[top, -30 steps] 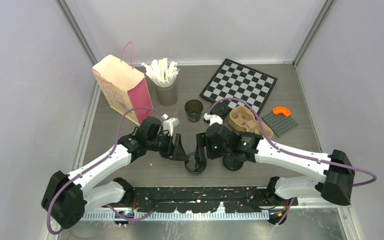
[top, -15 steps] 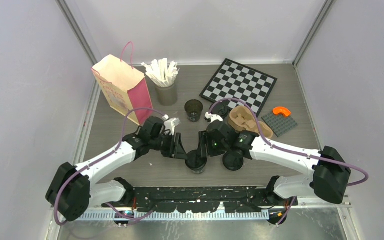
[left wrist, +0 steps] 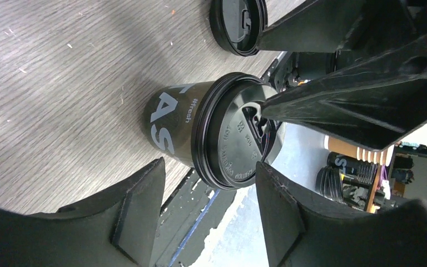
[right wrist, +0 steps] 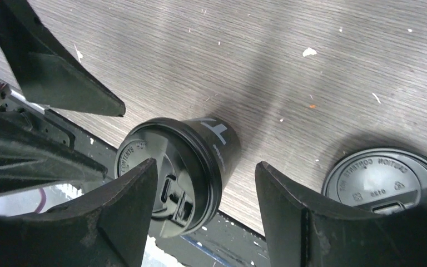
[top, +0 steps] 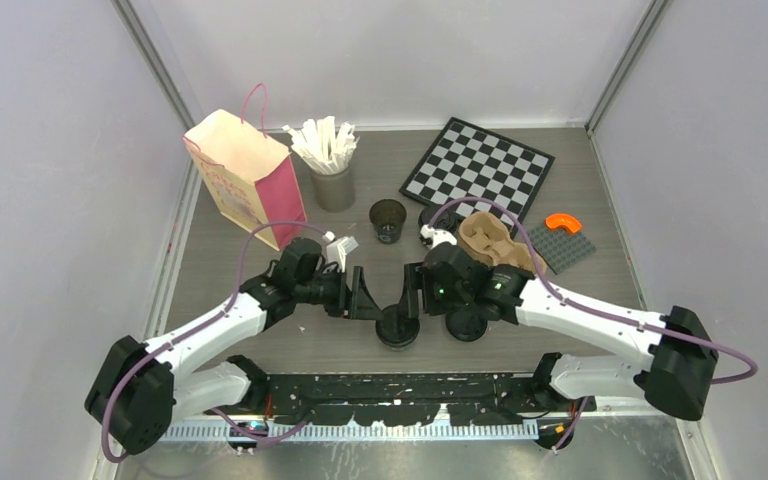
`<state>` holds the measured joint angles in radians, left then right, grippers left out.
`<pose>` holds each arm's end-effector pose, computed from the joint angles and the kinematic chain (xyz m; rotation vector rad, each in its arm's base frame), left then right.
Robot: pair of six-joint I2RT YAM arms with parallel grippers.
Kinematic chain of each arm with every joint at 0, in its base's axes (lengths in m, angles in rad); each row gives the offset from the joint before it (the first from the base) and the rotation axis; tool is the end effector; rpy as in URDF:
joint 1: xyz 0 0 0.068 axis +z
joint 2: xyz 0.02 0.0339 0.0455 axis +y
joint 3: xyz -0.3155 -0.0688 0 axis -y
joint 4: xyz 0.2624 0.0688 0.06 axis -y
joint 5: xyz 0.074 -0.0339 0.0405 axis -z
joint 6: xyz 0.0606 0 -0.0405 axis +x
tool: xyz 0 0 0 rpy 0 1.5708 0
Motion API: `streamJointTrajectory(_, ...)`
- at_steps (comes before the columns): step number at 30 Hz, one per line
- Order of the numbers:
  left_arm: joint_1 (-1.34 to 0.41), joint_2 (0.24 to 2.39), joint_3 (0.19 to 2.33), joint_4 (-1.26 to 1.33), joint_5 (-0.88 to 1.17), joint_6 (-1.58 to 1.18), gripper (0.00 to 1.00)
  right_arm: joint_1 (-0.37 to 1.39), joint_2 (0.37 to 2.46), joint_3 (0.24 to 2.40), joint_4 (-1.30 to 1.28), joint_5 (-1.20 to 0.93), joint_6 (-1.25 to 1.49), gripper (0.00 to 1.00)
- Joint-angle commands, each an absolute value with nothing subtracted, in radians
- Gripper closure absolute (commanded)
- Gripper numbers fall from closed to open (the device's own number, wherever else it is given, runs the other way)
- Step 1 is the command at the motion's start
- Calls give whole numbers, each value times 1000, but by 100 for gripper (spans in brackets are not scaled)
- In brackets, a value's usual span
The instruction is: Pack the takeout coffee
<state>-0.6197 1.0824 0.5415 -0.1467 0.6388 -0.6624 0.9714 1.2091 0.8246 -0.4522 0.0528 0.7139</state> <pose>0.1602 -0.1587 0.2306 0.3318 2.4662 -1.3467 0.1517 0.2164 0.2659 -0.2995 2.5135 0.6819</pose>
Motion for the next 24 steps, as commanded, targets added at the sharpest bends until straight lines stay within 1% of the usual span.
streamJointTrajectory(1, -618, 1083, 523, -34, 689, -700, 37, 972, 1113, 838, -526, 83, 726, 30)
streamJointTrajectory(7, -617, 1122, 537, -68, 656, -661, 38, 974, 1055, 800, -516, 22, 773, 35)
streamJointTrajectory(14, -617, 1160, 535, -61, 654, -654, 46, 973, 1072, 735, -421, -61, 816, 39)
streamJointTrajectory(19, -620, 1145, 512, -61, 648, -678, 52, 973, 1077, 668, -362, -50, 845, 54)
streamJointTrajectory(22, -619, 1113, 493, -71, 633, -688, 53, 974, 1054, 605, -294, -55, 868, 62)
streamJointTrajectory(24, -618, 1090, 487, -82, 625, -690, 53, 973, 1047, 584, -271, -57, 868, 65)
